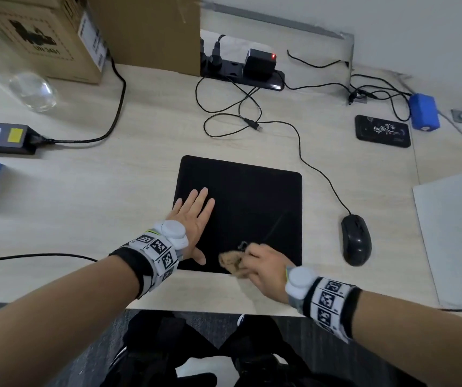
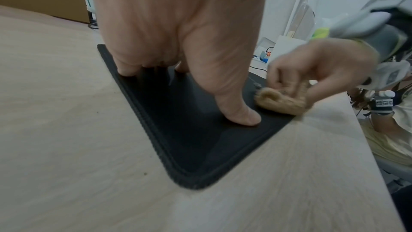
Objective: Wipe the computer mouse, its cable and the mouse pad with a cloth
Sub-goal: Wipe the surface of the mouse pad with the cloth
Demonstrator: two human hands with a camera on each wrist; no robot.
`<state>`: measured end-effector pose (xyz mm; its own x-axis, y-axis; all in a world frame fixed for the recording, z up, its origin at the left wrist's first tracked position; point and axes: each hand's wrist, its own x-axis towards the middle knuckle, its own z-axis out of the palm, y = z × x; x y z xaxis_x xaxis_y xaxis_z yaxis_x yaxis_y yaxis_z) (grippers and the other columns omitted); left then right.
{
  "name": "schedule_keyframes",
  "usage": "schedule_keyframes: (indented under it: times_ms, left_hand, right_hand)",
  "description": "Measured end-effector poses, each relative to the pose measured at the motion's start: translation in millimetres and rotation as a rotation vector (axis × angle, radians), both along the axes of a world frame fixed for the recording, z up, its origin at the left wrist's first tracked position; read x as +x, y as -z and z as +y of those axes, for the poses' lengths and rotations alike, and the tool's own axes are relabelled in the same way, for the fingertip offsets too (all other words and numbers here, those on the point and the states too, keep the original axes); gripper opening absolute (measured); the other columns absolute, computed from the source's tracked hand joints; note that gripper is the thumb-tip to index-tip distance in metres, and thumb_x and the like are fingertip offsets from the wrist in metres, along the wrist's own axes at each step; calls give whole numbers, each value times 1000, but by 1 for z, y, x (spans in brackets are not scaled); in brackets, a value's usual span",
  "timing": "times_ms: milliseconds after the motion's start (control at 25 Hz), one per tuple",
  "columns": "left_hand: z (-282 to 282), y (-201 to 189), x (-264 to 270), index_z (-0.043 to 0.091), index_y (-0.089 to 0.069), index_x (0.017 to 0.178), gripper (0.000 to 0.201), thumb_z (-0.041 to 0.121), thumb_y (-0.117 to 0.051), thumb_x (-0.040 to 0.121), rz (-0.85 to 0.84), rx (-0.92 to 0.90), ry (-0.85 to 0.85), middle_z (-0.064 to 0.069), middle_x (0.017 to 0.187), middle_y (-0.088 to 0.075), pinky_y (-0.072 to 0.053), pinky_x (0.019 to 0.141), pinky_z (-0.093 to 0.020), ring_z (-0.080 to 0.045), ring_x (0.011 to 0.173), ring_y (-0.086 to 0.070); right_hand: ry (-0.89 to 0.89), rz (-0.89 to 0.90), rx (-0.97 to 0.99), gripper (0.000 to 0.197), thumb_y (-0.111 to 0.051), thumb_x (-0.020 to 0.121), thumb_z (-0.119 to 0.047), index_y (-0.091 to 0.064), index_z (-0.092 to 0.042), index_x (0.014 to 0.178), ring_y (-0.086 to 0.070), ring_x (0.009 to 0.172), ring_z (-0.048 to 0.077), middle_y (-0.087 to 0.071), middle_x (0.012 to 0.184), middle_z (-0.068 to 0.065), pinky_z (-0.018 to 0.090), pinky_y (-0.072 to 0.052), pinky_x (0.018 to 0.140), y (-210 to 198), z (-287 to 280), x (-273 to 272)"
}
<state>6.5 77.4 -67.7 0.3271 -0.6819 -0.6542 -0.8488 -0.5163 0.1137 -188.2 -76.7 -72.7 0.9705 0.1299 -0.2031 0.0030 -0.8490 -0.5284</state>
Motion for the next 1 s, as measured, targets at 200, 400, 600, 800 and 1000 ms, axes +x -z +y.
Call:
schedule_keyframes:
  times_ms: [200,400,600,800,1000]
  left_hand:
    - [2,3,0,13,21,151,139,61,-77,66,19,-39,-18,-11,157,33,7,119,-45,-30,146,25]
    - [2,2,1,15,20,151,138,61,-77,66,12,-30,-22,-9,157,33,6,120,-44,-28,146,25]
    - [-3,-3,-2,15,22,151,139,62,-77,66,-19,38,-17,-9,156,34,3,122,-44,-27,147,25]
    - [-11,-14,-11,10,20,150,139,67,-74,66,-92,85,18,-13,157,31,3,121,-50,-33,147,22]
    - [-36,-15,-37,16,20,151,138,65,-76,65,7,44,-15,-5,158,31,0,118,-60,-34,146,23]
  right_hand:
    - [-70,10,-6,11,-55,81,-20,-58,-20,92,-51,76,27,-53,94,7,41,-50,64,14,-27,42]
    - [401,44,-160,24,-55,81,-7,-63,-15,103,-55,91,34,-52,107,12,30,-40,71,18,-73,157]
    - [500,92,-95,32,-54,84,-8,-62,-14,114,-57,98,32,-50,118,13,27,-43,79,14,-65,149]
    - [274,-13,16,19,-60,79,-6,-65,-14,95,-53,74,33,-52,92,11,37,-49,62,3,1,26]
    - [107,62,-30,23,-62,77,-6,-65,-18,96,-51,74,26,-55,91,4,42,-51,62,5,-7,-13]
